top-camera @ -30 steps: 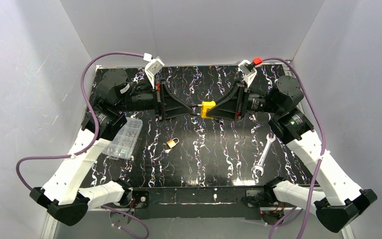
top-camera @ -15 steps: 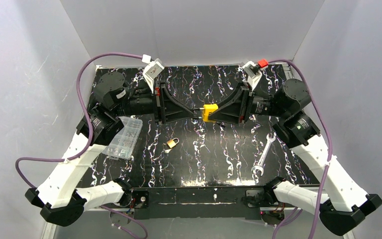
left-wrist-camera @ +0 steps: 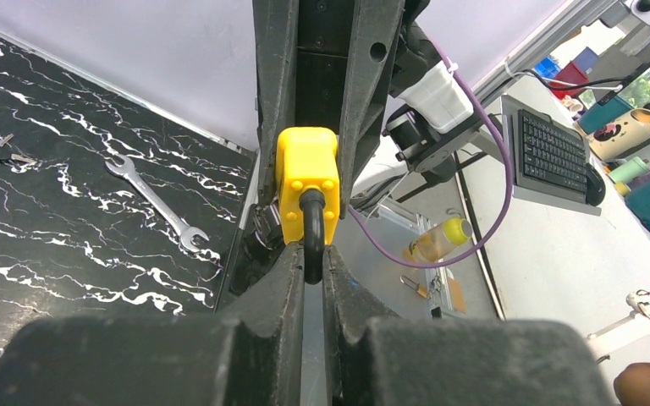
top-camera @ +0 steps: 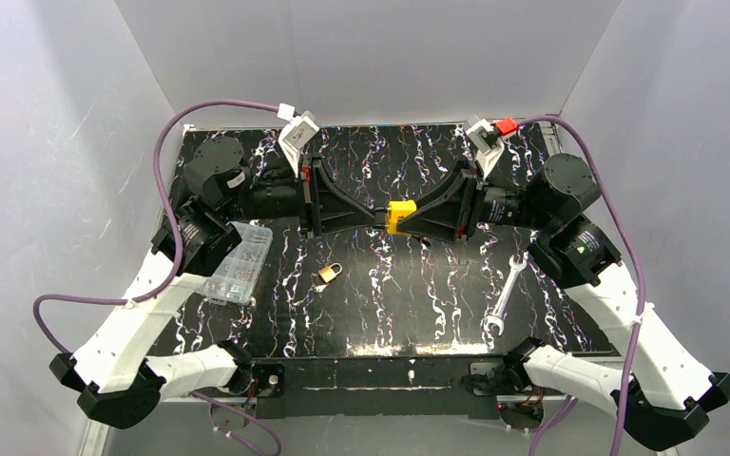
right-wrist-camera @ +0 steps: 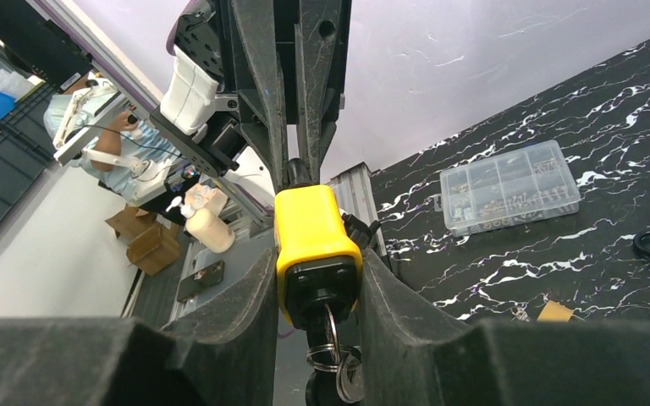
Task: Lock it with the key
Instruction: Lock the lock.
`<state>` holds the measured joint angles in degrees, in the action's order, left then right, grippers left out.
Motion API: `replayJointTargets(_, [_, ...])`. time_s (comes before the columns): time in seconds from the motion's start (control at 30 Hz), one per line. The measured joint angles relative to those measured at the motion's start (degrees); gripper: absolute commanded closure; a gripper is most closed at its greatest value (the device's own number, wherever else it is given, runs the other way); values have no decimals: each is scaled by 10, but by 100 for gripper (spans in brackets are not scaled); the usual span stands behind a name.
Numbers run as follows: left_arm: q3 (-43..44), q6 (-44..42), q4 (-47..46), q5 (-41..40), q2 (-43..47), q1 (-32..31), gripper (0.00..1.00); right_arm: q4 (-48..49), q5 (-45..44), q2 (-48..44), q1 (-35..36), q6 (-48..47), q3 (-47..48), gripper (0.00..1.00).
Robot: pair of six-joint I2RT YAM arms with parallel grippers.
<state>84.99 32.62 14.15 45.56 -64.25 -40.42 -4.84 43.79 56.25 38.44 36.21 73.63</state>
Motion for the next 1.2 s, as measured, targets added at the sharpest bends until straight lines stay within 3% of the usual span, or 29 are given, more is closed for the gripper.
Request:
replayJointTargets(0.8, [30,-14,28,1,-13,-21,100,-27,11,7,4,-7,28,99])
replayJointTargets(1.2, [66,-59,119,-65,-13,-51,100,-61,0,19,24,-31,46,99])
